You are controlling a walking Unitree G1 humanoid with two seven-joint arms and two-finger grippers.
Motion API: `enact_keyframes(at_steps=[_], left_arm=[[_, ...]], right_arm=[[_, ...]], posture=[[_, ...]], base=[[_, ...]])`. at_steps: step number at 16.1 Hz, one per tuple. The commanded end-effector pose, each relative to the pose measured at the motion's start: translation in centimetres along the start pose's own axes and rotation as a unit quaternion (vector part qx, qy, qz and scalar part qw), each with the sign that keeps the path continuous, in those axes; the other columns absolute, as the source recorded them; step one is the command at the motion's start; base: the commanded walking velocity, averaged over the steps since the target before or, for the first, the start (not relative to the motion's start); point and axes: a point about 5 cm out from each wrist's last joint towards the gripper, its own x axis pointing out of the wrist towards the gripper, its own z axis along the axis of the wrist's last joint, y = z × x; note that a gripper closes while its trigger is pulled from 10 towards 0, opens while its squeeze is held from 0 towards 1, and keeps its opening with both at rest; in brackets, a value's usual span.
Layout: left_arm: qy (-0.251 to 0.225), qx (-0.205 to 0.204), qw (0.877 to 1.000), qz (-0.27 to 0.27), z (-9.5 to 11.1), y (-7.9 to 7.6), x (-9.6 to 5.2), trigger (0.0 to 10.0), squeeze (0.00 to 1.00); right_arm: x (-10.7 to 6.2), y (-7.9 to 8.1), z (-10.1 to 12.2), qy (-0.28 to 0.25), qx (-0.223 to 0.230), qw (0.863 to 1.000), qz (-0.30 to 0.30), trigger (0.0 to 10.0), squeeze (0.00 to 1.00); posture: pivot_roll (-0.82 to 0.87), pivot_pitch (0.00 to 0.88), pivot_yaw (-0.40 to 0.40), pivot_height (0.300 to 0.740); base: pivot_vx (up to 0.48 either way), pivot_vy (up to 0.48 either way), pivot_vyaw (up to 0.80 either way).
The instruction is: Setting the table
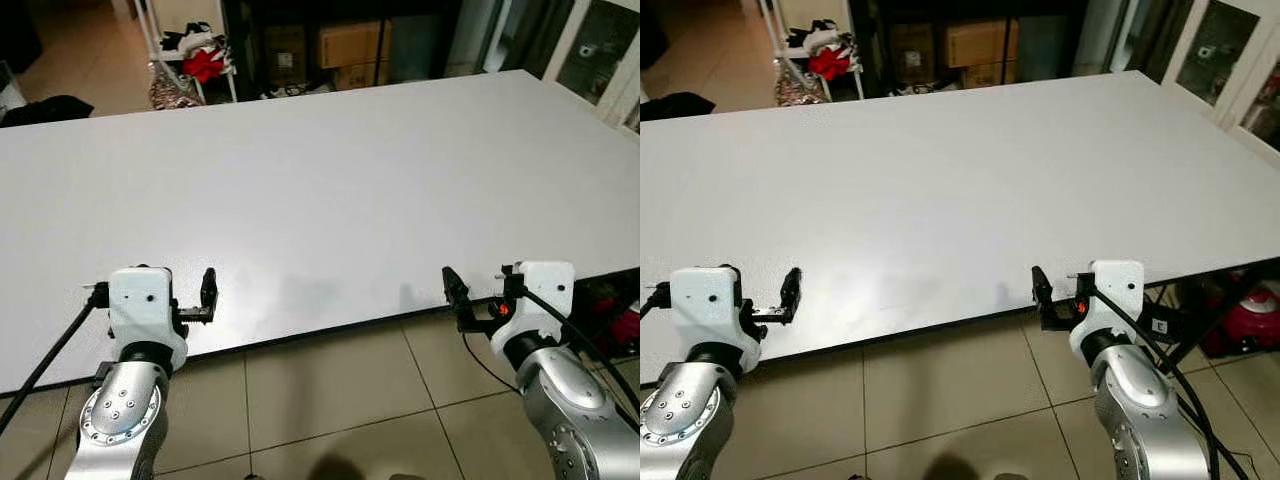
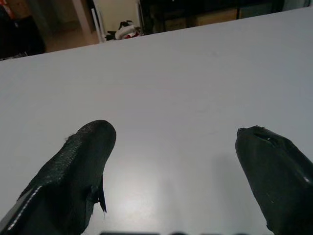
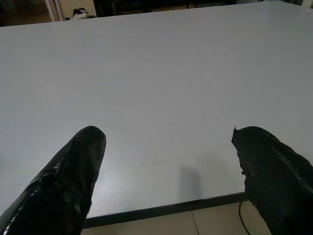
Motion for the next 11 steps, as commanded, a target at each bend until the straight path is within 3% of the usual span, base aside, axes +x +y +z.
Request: enact_keyframes(at_steps=[1,4,5,7,11], left_arm=[[-0.001,-0.002,1.0,-0.017,0.1,-0.3,0.1,10.0,1.0],[-0.021,-0.007,0.999,-0.049,0.4,-0.8,0.9,10.0,1.0],[-0.051,-0.007,0.998,-0.044,1.0,-0.6,1.4,10.0,1.0],[-0.075,-0.017,0.996,-0.044,1.7,-0.5,1.6,10.0,1.0],[-0.087,0.003,0.996,-0.036,1.9,0.3,1.4,10.0,1.0]], right_arm=[[-0.2,0.3,0.1,-0.003,-0.009,1.0,0.019,10.0,1.0],[0.4,0.7,1.2,-0.035,-0.011,0.999,0.03,10.0,1.0],[0.9,1.1,1.4,-0.034,-0.042,0.998,0.043,10.0,1.0],[1.1,1.6,1.6,-0.042,-0.059,0.995,0.065,10.0,1.0],[1.3,1.8,1.3,-0.044,-0.066,0.994,0.08,10.0,1.0]], posture=[[-0.16,0.0,0.075,0.74],[-0.16,0.0,0.07,0.74],[-0.16,0.0,0.071,0.74],[-0.16,0.0,0.072,0.74],[-0.14,0.0,0.075,0.74]], base=[[0.0,0.0,0.0],[0.0,0.0,0.0],[0.0,0.0,0.0],[0.0,0.0,0.8],[0.0,0.0,0.8]])
